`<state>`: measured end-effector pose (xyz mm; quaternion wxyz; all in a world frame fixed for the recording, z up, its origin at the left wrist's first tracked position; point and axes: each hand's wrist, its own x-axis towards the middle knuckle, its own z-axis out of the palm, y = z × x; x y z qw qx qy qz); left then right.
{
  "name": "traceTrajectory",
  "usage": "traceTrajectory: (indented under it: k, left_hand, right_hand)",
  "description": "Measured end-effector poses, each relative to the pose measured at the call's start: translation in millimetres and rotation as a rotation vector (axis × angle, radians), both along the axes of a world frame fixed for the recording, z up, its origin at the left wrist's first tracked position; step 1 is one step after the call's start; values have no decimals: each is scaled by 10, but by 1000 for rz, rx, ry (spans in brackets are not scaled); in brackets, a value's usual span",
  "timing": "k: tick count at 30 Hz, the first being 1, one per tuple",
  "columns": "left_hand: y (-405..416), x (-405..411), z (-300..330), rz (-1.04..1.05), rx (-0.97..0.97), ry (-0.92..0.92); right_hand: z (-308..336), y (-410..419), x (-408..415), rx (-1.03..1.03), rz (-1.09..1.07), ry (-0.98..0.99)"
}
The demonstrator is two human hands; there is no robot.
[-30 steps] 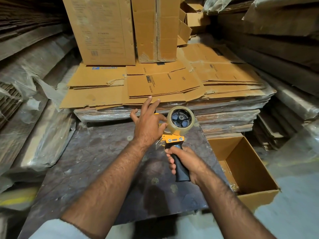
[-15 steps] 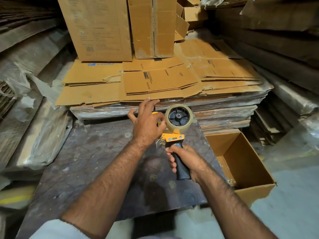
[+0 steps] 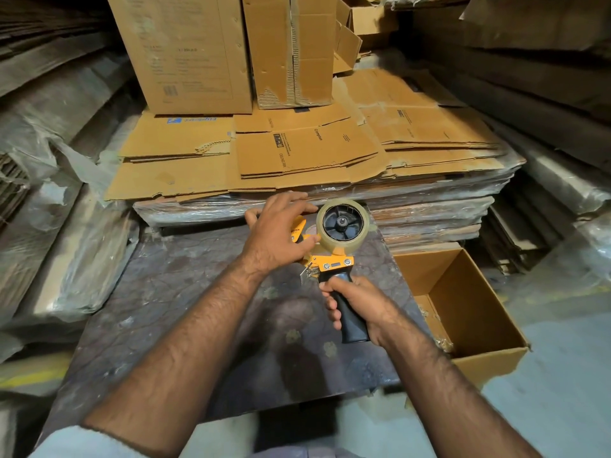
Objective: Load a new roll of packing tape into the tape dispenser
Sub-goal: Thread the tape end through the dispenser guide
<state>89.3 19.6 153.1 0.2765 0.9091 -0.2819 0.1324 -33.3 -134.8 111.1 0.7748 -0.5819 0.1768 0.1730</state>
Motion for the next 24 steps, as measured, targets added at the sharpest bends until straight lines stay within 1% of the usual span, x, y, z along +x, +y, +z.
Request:
traceTrajectory:
  k: [3,6,8,12,15,20,24]
  left_hand:
    - [-4,25,37,-55,143,77]
    - [-51,33,43,-75,193,97]
    - [-73,35,33,-53,209,83]
    - [-114,35,9,44,270,38]
    - [-159,-16,-44,130,305,39]
    - [-194,-81,-175,373,365,146]
    - [-110,-51,-220,436,467,271]
  right_hand:
    - [-29,12,6,-30,19,2]
    - [-59,35,14,-73,34,4]
    - [-76,49,18,-98,45,3]
    - [-111,63,27,-147,59,19]
    - [-150,70,36,-173,62,26]
    - [-275,116,39,-245,82,24]
    - [-392,182,26,-313,106,62]
